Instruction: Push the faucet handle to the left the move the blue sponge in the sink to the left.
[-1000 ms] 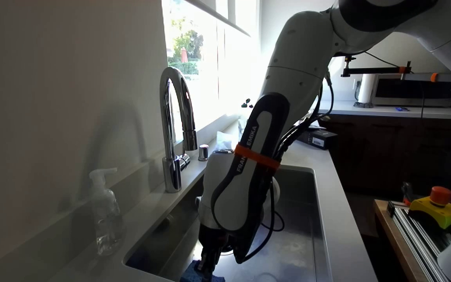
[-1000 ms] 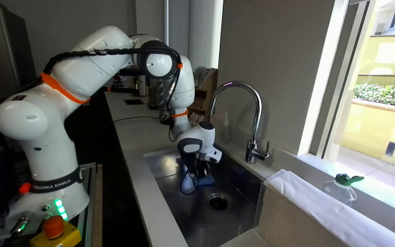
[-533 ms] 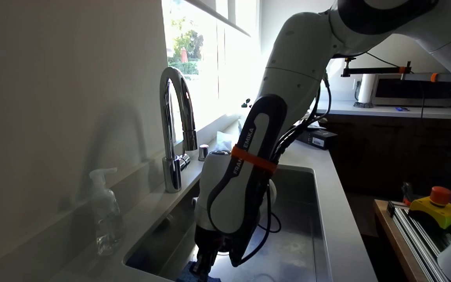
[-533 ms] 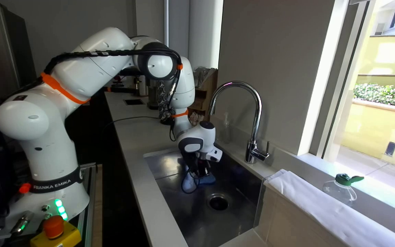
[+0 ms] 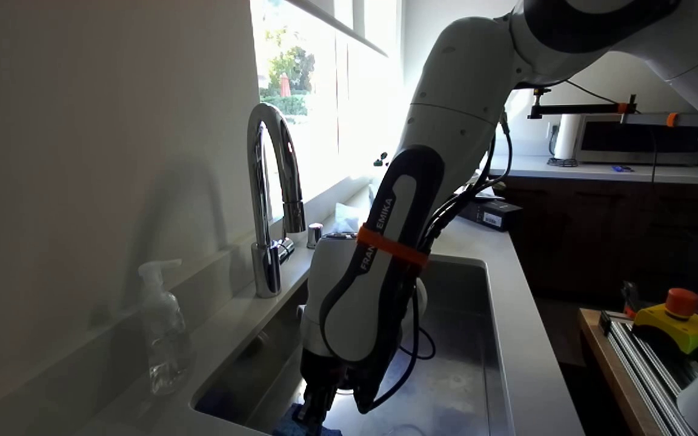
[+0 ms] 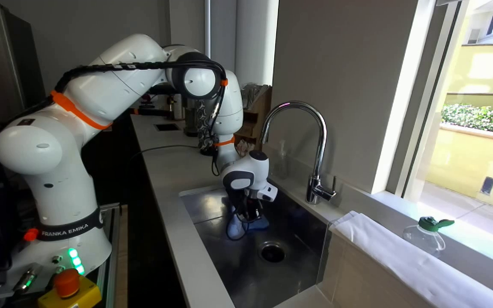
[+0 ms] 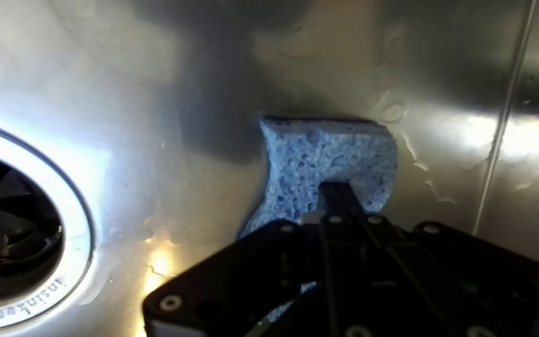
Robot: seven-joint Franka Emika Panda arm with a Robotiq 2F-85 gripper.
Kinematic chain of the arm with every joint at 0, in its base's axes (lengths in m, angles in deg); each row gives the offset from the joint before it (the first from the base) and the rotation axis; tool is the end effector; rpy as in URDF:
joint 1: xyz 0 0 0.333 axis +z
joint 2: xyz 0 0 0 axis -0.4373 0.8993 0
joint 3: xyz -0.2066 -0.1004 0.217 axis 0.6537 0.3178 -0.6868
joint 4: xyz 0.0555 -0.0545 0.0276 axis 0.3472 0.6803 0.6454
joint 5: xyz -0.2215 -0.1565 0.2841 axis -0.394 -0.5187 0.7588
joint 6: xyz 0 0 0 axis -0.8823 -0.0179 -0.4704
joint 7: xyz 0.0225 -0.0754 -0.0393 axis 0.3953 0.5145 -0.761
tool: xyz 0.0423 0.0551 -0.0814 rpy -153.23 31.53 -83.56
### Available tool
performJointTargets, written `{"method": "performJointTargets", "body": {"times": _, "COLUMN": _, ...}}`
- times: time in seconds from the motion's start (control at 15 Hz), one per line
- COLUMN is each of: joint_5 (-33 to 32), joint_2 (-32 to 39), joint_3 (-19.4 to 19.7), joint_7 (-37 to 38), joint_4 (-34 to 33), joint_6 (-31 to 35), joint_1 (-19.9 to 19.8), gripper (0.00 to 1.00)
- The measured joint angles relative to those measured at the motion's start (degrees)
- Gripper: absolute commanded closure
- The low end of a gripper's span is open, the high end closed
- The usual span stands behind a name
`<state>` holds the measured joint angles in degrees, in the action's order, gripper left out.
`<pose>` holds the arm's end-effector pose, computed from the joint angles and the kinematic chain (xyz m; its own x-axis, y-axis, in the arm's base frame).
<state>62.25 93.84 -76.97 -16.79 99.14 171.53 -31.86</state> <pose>0.5608 0.0777 0.0492 0.9939 -0.0229 0.1076 0.0009 -0.9764 -0.2158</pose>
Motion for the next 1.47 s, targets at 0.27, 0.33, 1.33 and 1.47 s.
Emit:
{"method": "performJointTargets", "body": {"times": 0.27, "joint_5": 0.00, "joint_2": -0.09, "joint_3": -0.10, "joint_7": 0.66, "joint_4": 0.01, "joint_6": 0.00, "joint_1": -0.42, "gripper": 1.00}}
{"method": "performJointTargets", "body": {"times": 0.33, "joint_5": 0.00, "joint_2": -0.12, "joint_3": -0.13, "joint_7": 0.66, "joint_4": 0.01, "joint_6": 0.00, "joint_1": -0.67, "gripper": 1.00}}
{"method": "performJointTargets", "body": {"times": 1.33, "joint_5": 0.09, "joint_2": -6.32, "joint_3": -5.27, "joint_7": 0.60, "joint_4": 5.41, "joint_6": 0.00, "joint_1": -8.91, "gripper": 0.02}}
{"method": "performJointTargets", "body": {"times": 1.47, "joint_5": 0.09, "joint_2": -8.07, "joint_3": -4.56, "joint_7": 0.60, "joint_4": 6.43, "joint_6": 0.00, "joint_1": -8.92, "gripper": 0.00}}
